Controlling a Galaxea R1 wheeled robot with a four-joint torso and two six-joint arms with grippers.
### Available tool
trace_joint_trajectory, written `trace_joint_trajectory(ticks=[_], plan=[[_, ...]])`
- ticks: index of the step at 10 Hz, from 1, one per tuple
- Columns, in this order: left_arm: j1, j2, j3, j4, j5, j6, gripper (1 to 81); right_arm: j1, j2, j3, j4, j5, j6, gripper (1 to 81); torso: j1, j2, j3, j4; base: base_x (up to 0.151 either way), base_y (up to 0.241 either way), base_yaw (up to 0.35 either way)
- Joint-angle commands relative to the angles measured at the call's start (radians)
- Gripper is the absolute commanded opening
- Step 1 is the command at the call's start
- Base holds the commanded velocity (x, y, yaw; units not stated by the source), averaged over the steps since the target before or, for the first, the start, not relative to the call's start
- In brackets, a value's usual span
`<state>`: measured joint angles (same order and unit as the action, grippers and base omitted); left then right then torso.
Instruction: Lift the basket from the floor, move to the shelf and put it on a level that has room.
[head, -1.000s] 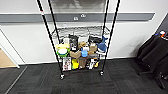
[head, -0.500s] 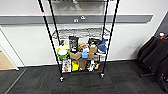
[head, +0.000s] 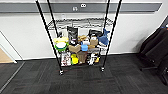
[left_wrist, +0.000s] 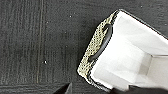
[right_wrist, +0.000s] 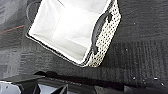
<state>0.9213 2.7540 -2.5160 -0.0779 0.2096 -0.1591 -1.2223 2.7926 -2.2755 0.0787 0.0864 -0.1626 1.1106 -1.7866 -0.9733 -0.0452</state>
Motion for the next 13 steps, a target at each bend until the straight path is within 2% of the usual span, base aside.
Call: trace_joint_trajectory(ticks=[1, 2, 4, 13], plan=[[-0.12, -0.005, -0.007, 0.006, 0.076, 0.001, 81.1, 0.079, -0.009, 0.036, 0.024, -0.072, 0.005, 81.1, 0.061, -0.095, 0.004, 0.0, 0.0, 0.0, 0.0], [-0.13, 0.001, -0.009, 0.006, 0.079, 0.001, 81.1, 0.089, -0.005, 0.038, 0.03, -0.079, 0.006, 81.1, 0.08, -0.124, -0.022, 0.0, 0.0, 0.0, 0.0], [-0.134, 0.023, -0.03, 0.01, 0.079, 0.001, 81.1, 0.106, 0.001, 0.038, 0.038, -0.085, 0.009, 81.1, 0.113, -0.176, -0.037, 0.0, 0.0, 0.0, 0.0], [-0.177, 0.109, -0.057, 0.035, 0.079, 0.0, 81.1, 0.186, 0.014, 0.076, 0.088, -0.093, 0.012, 81.1, 0.306, -0.483, -0.04, 0.0, 0.0, 0.0, 0.0]])
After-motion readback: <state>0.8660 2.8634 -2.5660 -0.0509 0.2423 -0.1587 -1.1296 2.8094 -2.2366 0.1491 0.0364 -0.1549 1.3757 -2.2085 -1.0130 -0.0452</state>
